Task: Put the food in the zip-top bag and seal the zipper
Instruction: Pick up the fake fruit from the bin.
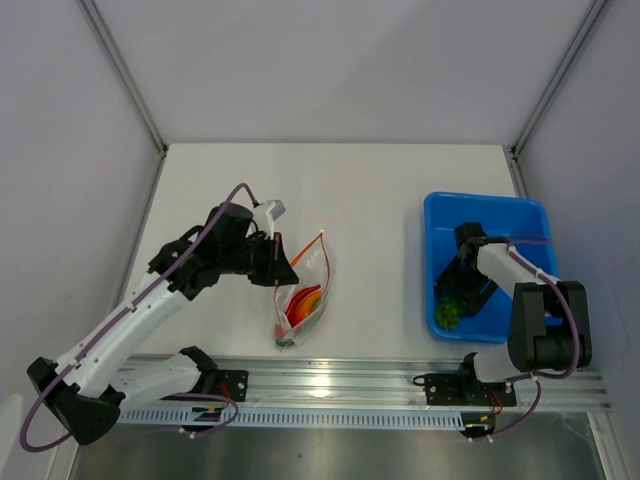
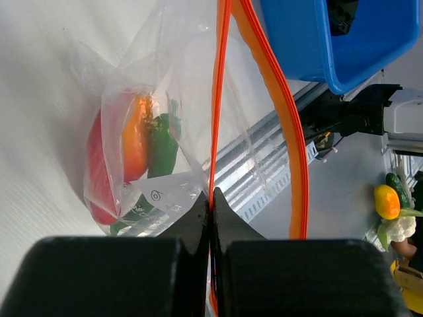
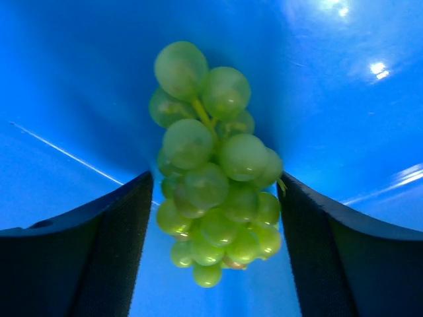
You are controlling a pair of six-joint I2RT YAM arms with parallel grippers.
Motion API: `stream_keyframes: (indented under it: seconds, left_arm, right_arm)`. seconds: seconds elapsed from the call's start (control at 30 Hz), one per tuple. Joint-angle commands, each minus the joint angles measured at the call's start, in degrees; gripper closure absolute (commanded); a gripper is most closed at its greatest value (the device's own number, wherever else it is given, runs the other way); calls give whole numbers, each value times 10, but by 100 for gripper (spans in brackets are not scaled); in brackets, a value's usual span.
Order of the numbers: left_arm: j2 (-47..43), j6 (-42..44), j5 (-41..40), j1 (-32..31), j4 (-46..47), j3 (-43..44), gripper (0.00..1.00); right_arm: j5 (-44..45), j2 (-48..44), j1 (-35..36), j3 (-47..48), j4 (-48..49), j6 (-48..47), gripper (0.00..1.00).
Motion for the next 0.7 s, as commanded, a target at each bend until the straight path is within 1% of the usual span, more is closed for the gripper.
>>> stream_keyframes:
  seconds: [0.0,0.07,0.23,0.33,0.37,0.43,0.47,0.53,0.57,0.67]
  left_arm:
    - [-26,-7,6,5,-6,21,99]
    - [-33,-16,4,4,-7,15,100]
    - [-37,-29,3,4,9,5,99]
    - [-27,-28,2,4,14,15,99]
    - [-19,-27,3,4,15,17,99]
    - [-8,-23,10,5,13,31,99]
    - [-1,-21,12,4,11,40,99]
    - [17,-13,19,4,10,58,100]
    - [22,-7,19,4,9,61,100]
    - [49,9,26,4,6,80,99]
  right_arm:
    - [27,35,4,-9,10,14,24]
    - [26,44,8,-8,14,18,27]
    - [6,43,13,-7,21,17,38]
    - [3,33,13,-9,30,7,49]
    - [0,34,13,-8,32,1,60]
    - [2,40,13,-2,23,-3,73]
    - [1,40,13,5,21,-11,86]
    - [-2,37,13,8,22,-17,93]
    - [-4,27,12,8,26,-27,100]
    - [-17,1,7,0,38,-36,100]
